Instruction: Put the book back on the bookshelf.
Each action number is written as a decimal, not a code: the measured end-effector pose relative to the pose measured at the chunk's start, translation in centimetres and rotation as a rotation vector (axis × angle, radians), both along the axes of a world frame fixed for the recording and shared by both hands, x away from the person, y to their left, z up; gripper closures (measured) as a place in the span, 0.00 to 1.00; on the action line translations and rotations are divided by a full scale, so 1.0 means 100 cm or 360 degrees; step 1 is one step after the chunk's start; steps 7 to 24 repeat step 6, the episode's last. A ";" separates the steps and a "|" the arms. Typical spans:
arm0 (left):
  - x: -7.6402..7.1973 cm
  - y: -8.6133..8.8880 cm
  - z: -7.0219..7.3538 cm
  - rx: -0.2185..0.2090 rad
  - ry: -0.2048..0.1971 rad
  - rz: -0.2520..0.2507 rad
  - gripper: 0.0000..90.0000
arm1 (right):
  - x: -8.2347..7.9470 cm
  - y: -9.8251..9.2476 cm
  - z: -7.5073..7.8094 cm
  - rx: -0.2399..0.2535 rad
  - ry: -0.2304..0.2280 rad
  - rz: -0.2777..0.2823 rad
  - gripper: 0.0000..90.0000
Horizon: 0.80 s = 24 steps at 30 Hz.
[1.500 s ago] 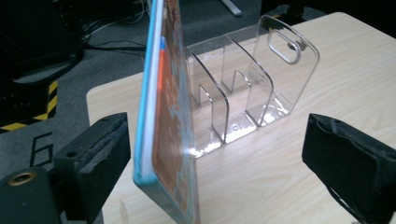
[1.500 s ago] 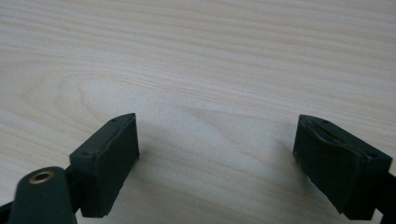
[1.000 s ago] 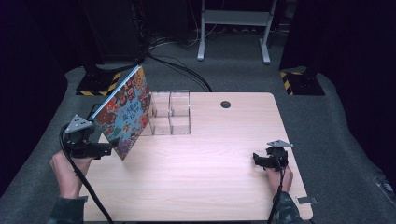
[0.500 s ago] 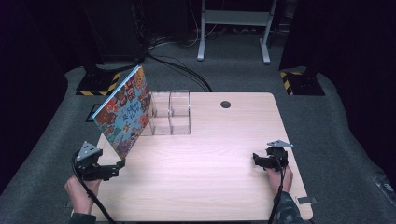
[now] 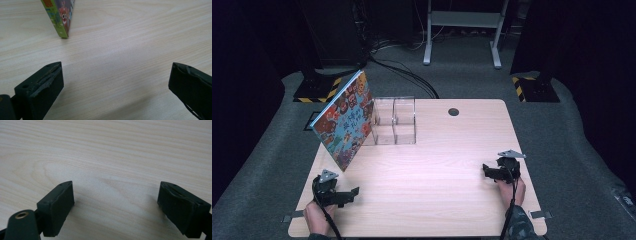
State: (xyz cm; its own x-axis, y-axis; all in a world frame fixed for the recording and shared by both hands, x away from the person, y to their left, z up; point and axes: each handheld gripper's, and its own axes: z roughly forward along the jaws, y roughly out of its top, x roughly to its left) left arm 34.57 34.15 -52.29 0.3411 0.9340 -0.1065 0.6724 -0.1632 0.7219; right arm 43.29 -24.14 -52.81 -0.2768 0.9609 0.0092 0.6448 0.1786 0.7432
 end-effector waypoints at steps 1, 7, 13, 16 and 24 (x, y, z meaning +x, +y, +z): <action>0.000 -0.001 -0.002 0.0012 -0.0002 0.0002 0.00 | 0.000 0.000 0.000 -0.0003 0.0001 0.0004 0.14; -0.003 0.000 -0.008 0.0027 -0.0042 -0.0013 0.00 | 0.000 0.000 0.000 0.0014 -0.0001 -0.0005 0.14; -0.003 0.000 -0.008 0.0027 -0.0042 -0.0013 0.00 | 0.000 0.000 0.000 0.0014 -0.0001 -0.0005 0.14; -0.003 0.000 -0.008 0.0027 -0.0042 -0.0013 0.00 | 0.000 0.000 0.000 0.0014 -0.0001 -0.0005 0.14; -0.003 0.000 -0.008 0.0027 -0.0042 -0.0013 0.00 | 0.000 0.000 0.000 0.0014 -0.0001 -0.0005 0.14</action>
